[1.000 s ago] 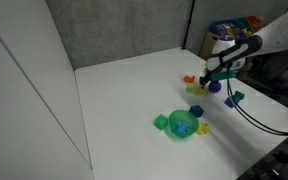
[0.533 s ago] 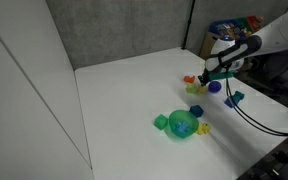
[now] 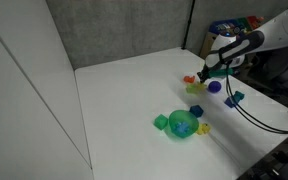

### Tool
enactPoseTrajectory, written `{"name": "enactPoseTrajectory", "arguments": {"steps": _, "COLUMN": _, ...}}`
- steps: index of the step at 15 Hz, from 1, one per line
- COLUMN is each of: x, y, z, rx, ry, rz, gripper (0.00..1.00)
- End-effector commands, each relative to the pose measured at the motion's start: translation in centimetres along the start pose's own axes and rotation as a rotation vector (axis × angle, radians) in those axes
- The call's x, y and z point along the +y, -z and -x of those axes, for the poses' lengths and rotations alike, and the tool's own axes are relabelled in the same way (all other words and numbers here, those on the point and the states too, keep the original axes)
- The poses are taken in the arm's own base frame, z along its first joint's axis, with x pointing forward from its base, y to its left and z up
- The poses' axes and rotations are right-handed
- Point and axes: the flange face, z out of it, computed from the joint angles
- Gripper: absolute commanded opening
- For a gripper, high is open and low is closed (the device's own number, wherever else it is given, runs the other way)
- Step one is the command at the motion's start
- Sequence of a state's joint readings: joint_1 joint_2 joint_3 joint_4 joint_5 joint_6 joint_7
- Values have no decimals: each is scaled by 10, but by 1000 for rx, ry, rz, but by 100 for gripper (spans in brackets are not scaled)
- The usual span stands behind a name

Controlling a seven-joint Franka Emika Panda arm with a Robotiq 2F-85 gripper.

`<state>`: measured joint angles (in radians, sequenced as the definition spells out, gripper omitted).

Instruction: Put the yellow spiky toy in the green bowl

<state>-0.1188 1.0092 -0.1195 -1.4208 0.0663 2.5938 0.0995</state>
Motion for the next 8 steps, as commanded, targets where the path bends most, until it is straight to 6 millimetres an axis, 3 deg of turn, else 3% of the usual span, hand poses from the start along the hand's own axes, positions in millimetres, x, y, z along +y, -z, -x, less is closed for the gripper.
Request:
{"name": "enactPoseTrajectory", "arguments": {"steps": 1, "x": -4, "y": 48, "z": -2, "rx": 40, "ry": 6, "rz": -24, "gripper": 4}}
{"name": "enactPoseTrajectory", "arguments": {"steps": 5, "x": -26, "y": 88, "z": 9, "rx": 39, "ry": 40, "rz": -82, "gripper": 4}}
{"name": "enactPoseTrajectory", "arguments": {"steps": 8, "x": -47, "y": 109, "z": 35, "rx": -8, "ry": 101, "rz": -114, "gripper": 4}}
